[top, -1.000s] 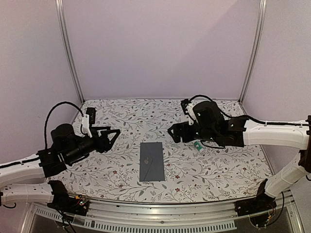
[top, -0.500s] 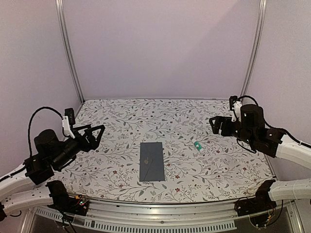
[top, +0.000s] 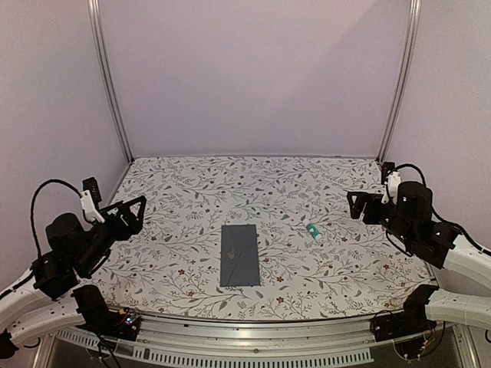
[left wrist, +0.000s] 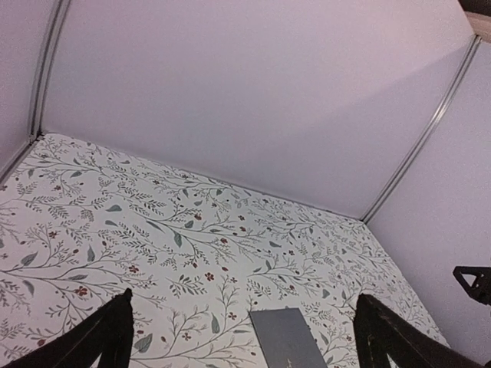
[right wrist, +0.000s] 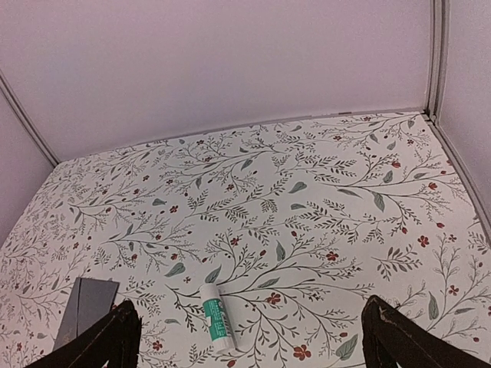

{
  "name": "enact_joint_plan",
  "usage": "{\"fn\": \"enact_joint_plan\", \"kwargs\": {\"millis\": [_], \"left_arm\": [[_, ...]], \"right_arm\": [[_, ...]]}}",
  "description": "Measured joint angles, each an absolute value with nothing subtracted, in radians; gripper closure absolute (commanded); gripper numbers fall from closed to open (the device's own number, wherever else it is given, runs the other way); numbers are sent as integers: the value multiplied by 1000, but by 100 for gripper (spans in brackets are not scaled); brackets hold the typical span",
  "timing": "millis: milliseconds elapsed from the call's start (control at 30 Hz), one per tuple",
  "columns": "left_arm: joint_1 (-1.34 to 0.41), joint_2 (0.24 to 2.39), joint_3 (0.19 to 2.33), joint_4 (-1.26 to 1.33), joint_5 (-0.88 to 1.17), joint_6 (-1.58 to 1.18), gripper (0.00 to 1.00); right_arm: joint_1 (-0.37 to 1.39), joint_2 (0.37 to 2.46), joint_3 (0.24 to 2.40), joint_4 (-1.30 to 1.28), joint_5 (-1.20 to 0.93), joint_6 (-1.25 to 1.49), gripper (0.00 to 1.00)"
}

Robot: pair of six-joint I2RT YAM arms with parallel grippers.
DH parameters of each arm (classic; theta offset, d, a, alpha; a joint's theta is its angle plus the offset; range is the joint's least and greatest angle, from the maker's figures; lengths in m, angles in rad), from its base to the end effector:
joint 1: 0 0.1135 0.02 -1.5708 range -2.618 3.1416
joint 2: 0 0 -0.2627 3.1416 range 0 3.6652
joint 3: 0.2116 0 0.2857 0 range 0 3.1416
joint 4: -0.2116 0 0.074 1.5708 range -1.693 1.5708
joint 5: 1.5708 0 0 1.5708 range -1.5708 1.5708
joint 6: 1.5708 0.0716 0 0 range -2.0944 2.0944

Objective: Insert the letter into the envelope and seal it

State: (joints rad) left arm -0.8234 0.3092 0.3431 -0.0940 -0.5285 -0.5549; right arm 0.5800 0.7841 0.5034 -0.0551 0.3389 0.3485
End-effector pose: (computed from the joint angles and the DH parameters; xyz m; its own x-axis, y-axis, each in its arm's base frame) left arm 0.1505 -0.1093 0.2547 -0.1882 -0.4663 -0.8644 0.2261 0.8359 -0.5002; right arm 0.2244 0.1185 0.2327 -0.3459 0.1584 -0.9248 -0.1449 0.9648 0.2195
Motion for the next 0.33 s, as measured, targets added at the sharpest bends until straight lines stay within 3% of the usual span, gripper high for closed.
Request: {"fn": "enact_joint_plan", "kwargs": {"millis": [333], "left_arm": [[-823,312,343,-96,-544,-554,0]], "right_arm": [[579,784,503,-39,338,328,1]]}}
